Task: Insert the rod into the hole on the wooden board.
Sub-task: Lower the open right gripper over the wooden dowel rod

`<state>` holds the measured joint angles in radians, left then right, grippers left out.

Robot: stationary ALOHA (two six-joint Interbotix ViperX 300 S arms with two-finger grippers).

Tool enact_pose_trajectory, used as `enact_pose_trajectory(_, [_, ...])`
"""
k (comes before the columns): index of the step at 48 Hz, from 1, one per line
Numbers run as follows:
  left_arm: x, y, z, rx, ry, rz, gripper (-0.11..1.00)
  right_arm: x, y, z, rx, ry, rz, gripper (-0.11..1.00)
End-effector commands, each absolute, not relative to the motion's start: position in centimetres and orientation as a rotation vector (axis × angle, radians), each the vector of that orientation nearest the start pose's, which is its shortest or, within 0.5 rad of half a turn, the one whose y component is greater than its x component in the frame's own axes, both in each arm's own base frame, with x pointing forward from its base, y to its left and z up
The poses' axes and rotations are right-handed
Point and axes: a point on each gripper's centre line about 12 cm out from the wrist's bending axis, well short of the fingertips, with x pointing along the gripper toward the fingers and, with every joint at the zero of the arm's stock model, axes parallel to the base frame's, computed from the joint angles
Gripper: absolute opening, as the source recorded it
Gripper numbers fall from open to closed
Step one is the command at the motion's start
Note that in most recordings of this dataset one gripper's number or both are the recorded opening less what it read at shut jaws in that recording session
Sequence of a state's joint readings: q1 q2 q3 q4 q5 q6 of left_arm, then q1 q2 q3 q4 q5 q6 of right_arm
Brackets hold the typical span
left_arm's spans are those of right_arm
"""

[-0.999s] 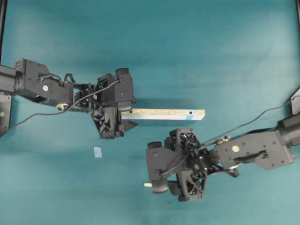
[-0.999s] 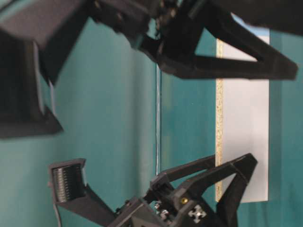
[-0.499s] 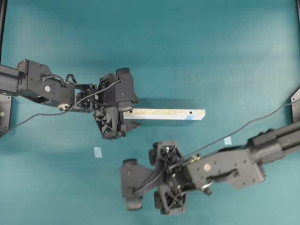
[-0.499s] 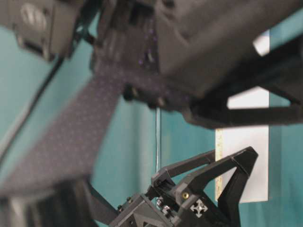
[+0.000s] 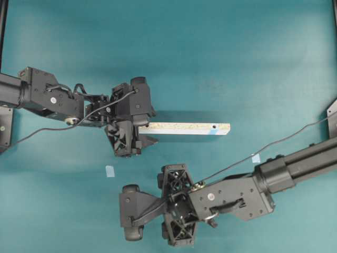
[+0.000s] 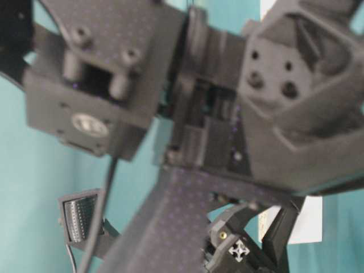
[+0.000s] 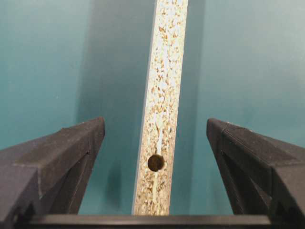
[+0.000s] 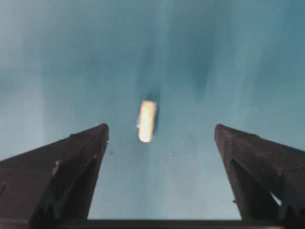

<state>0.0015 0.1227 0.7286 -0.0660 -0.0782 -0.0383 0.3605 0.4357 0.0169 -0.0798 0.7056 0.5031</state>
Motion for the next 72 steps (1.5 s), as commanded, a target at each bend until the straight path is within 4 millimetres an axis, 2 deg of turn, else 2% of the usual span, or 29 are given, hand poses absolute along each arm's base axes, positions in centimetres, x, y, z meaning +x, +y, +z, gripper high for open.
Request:
enact_pose_trajectory(1, [38.4, -0.1, 12.3, -0.095, 0.726, 0.039, 1.0, 47.5, 17.4, 15.3, 0.17, 1.121, 0.036, 0.95])
enact_pose_trajectory(13, [38.4, -0.5, 12.3, -0.092, 0.729, 0.028, 1.0, 47.7, 17.5, 14.3, 0.168, 1.133, 0.031, 0.93])
enact_pose_trajectory(24, [38.3, -1.1, 12.3, -0.093, 0.729, 0.017, 1.0, 48.1, 17.0, 14.1, 0.193, 1.118, 0.017, 0.83])
enact_pose_trajectory(50, [38.5, -1.2, 12.1, -0.091, 0.732, 0.013, 1.0, 48.3, 16.6, 13.7, 0.24, 1.123, -0.021, 0.81])
enact_pose_trajectory(56, [38.5, -1.2, 12.1, -0.091, 0.732, 0.013, 1.0, 48.4, 16.5, 13.4, 0.24, 1.126, -0.023, 0.76])
enact_pose_trajectory(64, [38.4, -1.2, 12.0, -0.091, 0.734, 0.013, 1.0, 48.4, 16.6, 13.3, 0.241, 1.123, -0.022, 0.62])
enact_pose_trajectory(72, [38.3, -1.2, 11.9, -0.091, 0.739, 0.014, 1.0, 48.4, 16.7, 13.2, 0.242, 1.125, -0.021, 0.61])
